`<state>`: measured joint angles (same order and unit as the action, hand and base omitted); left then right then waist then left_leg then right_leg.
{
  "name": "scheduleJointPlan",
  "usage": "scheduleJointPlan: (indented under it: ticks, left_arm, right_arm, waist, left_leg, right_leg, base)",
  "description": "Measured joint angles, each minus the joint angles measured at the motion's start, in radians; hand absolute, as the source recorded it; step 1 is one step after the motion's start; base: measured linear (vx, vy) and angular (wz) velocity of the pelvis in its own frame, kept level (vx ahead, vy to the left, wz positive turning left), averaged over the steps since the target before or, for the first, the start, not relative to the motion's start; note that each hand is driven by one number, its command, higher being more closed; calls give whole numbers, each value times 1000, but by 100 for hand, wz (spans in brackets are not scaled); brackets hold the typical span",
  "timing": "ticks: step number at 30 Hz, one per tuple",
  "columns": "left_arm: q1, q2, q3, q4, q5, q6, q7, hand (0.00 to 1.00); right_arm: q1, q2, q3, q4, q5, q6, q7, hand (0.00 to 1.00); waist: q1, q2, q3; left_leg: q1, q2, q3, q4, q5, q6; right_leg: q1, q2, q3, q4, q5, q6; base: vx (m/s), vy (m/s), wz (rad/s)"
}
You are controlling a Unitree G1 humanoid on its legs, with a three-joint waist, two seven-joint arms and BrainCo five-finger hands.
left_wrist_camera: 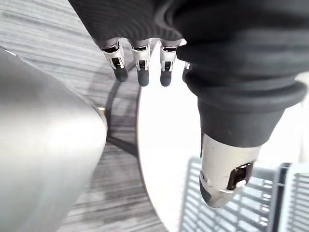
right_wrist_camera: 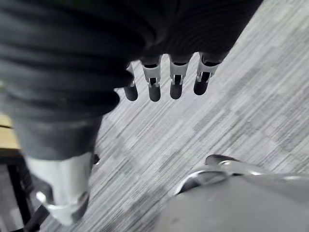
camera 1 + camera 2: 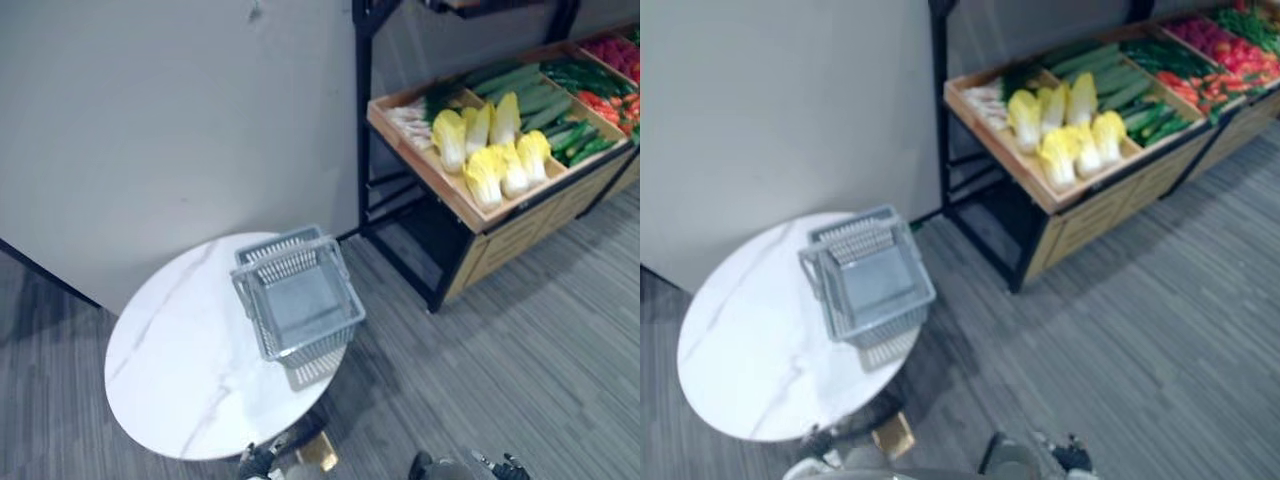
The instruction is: Pick vegetable in the basket
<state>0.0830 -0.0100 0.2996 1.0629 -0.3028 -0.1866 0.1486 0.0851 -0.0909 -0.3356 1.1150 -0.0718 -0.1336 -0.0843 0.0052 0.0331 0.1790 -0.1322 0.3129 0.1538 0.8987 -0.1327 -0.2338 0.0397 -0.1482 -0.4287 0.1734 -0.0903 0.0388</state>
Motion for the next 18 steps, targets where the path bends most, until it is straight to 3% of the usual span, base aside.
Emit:
scheduleJointPlan:
  ticks: [1, 3, 4, 6, 7, 8, 11, 18]
  left_arm:
    - [-1, 2, 0, -1, 0, 0, 0, 0]
    - [0, 6, -2, -7, 0, -1, 6, 0]
    - [2, 8, -3, -6, 0, -1, 8, 0]
    - [-3, 33, -23, -2, 0, -6, 21, 0]
    - [-12, 66, -47, 5, 0, -7, 25, 0]
    - [-9, 79, -62, 13, 0, -6, 26, 0]
    - [28, 96, -83, 30, 6, -4, 32, 0]
    - [28, 120, -134, 56, 111, 3, 24, 0]
  right_arm:
    - [-4, 1, 0, 0, 6, 0, 0, 0]
    - [-18, 4, -3, -2, 35, -3, 0, 0]
    - [-19, 2, -5, -1, 38, -2, 0, 0]
    - [-25, 38, -7, 4, 43, -2, 1, 0]
    - [-29, 48, -10, 29, 43, -1, 2, 0]
    - [-27, 50, -11, 36, 42, -1, 2, 0]
    - [-4, 49, -12, 40, 40, -1, 3, 0]
    - [-2, 35, -7, 59, 31, 1, 3, 0]
  waist:
    - [1, -2, 1]
    - [2, -5, 1]
    - [4, -12, -3]
    - [-6, -59, -28]
    - [-2, -86, -29]
    - [-3, -95, -30]
    - [-3, -91, -51]
    - [-24, -80, -89]
  left_leg:
    - [-13, 7, 30, -41, -14, 25]
    - [-24, 13, 113, -344, -10, 100]
    - [-10, -5, 111, -393, -17, 94]
    - [49, -101, 102, -585, -26, 94]
    - [55, -132, 97, -637, -26, 94]
    - [64, -140, 101, -649, -26, 93]
    - [166, -165, 126, -743, -21, 86]
    - [196, -178, 160, -888, 53, 70]
  right_leg:
    - [20, -4, -5, -17, 4, 6]
    - [67, -23, -16, -76, 26, 48]
    - [72, -28, -13, -85, 33, 59]
    - [59, -61, -8, -135, 58, 96]
    - [51, -79, -4, -143, 61, 100]
    - [55, -86, 0, -140, 62, 102]
    - [91, -101, 30, -132, 64, 104]
    - [39, -88, 57, -140, 68, 112]
  base:
    - [248, 85, 23]
    - [232, 176, 5]
    - [305, 267, 10]
    - [286, 263, 38]
    - [175, 208, 40]
    - [164, 195, 24]
    - [132, 99, -10]
    - [17, -19, -17]
